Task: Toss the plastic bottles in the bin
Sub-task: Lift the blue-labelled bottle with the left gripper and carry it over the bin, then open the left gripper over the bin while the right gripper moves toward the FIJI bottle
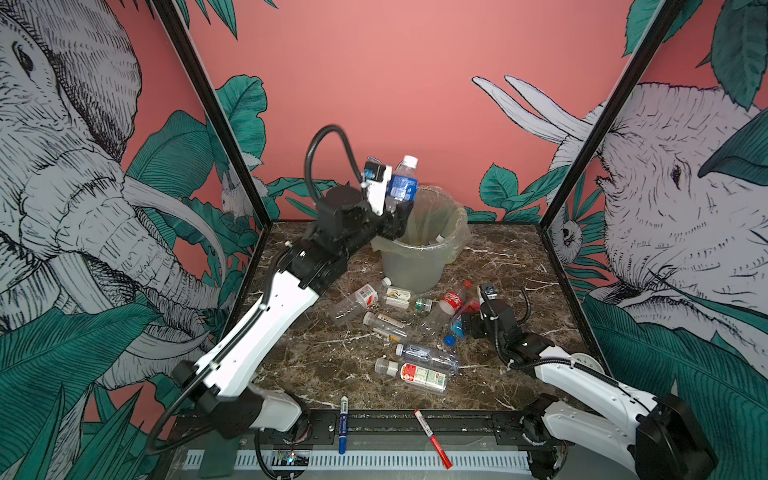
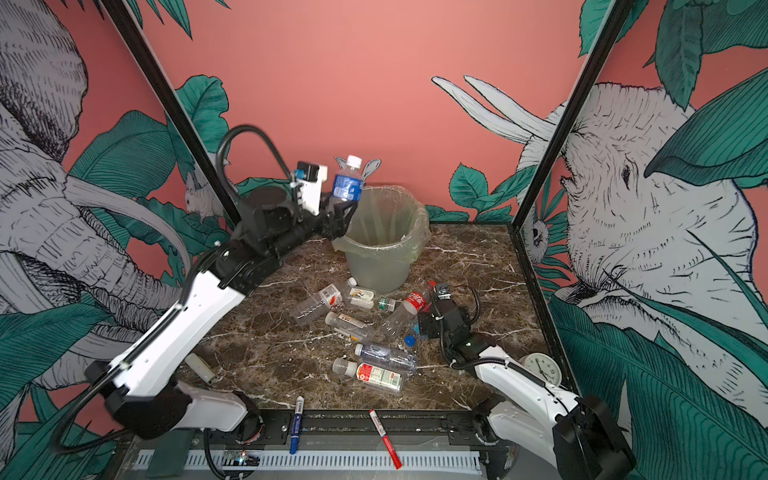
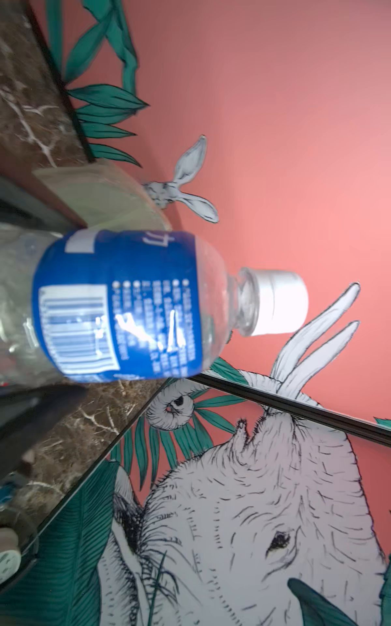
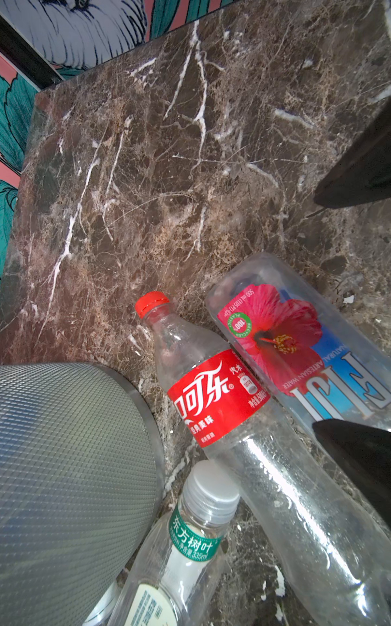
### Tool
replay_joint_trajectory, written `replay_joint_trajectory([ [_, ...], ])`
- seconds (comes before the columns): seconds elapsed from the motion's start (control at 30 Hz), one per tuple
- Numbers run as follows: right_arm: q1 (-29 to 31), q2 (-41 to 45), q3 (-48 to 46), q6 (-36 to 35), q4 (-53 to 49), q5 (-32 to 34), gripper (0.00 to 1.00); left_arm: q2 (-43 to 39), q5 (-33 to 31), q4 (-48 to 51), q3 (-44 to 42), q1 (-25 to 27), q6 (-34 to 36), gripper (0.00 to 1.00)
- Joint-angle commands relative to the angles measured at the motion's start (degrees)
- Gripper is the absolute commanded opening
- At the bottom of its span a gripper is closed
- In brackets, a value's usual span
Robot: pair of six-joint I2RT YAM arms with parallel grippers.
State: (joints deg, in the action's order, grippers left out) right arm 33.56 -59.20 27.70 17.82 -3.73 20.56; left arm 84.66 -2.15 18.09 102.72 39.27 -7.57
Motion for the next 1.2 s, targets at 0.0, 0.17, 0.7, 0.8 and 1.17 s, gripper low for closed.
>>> replay_joint_trajectory([
  [0.0,-0.25,0.74,0.89,0.50,0.39,0.82,0.99,9.67,2.40,3.97,12.53,-2.44,2.25,1.00],
  [0.17,-0.25,1.89,0.69,0.59,0.04,0.71,0.99,10.20,4.02,-0.27,15.87,-6.81,-0.52,1.00],
  [0.7,-0.21,2.02,1.18,3.54,0.47,-0.77,0.99,-12.31,1.00,-3.25,-15.67,-6.66,-2.22,1.00],
  [0.8,-0.23,0.58,3.43,7.95,-2.86,-0.52,0.99,-16.03,-0.47,-3.00,-22.29,-6.66,-2.68,1.00],
  [1.17,1.36,-3.89,12.13,25.66,-22.27,1.50,0.99,-24.78,-5.65,-6.95,-44.98,-6.70,-4.07,1.00],
])
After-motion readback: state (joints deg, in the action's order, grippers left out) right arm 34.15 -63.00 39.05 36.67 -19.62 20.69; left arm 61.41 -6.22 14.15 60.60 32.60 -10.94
